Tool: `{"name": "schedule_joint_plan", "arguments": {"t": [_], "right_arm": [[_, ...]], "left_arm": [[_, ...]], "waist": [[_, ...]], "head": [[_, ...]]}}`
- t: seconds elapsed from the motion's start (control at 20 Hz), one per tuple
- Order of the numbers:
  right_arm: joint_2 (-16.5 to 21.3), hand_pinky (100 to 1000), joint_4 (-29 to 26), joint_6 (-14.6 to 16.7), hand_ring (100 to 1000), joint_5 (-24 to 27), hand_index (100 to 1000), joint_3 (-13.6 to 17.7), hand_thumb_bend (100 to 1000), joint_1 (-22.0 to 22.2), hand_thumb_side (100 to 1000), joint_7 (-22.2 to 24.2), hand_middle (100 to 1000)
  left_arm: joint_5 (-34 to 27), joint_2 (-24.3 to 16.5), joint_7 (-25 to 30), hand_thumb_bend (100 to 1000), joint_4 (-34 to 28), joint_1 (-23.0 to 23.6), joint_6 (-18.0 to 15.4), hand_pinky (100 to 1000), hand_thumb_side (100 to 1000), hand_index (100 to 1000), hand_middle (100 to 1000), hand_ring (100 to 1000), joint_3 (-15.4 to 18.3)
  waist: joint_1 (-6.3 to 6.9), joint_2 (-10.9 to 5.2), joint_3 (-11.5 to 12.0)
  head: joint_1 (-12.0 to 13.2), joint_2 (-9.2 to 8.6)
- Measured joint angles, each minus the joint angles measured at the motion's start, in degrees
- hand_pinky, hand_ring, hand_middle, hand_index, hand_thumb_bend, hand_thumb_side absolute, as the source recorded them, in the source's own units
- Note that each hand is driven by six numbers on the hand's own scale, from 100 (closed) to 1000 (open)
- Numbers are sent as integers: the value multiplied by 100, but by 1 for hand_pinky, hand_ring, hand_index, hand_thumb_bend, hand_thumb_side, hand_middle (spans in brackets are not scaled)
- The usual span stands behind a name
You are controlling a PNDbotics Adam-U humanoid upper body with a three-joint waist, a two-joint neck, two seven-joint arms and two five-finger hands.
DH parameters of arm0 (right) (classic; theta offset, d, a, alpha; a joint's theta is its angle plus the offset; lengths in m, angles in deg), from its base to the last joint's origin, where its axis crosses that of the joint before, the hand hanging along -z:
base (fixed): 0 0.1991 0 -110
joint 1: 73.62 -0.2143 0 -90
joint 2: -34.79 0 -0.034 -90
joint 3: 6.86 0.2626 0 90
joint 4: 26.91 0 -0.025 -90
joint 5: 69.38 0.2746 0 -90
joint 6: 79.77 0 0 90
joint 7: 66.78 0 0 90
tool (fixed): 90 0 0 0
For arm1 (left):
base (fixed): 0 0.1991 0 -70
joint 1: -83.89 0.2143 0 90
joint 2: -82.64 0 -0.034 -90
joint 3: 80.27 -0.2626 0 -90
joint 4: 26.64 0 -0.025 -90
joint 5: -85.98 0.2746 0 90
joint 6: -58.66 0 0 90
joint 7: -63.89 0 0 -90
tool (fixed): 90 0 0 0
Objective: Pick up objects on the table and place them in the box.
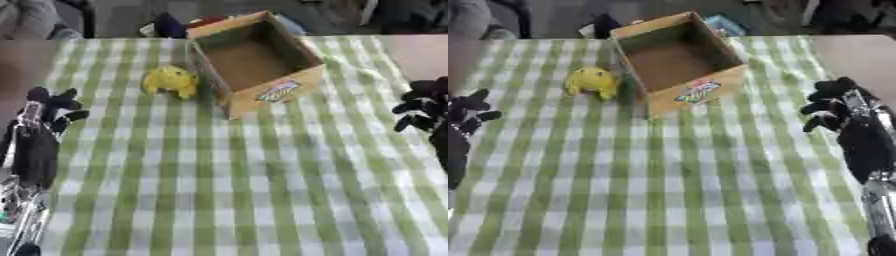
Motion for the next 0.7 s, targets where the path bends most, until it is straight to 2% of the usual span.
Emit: {"name": "schedule_joint_plan", "arguments": {"t": [0.7], "right_arm": [[0, 400, 0, 0, 566, 0, 695, 0, 100, 1, 660, 0, 564]], "left_arm": [[0, -11, 7, 100, -3, 3, 6, 717, 790, 533, 506, 907, 0]], "waist": [[9, -1, -5]], "head": [[-1, 1]]}}
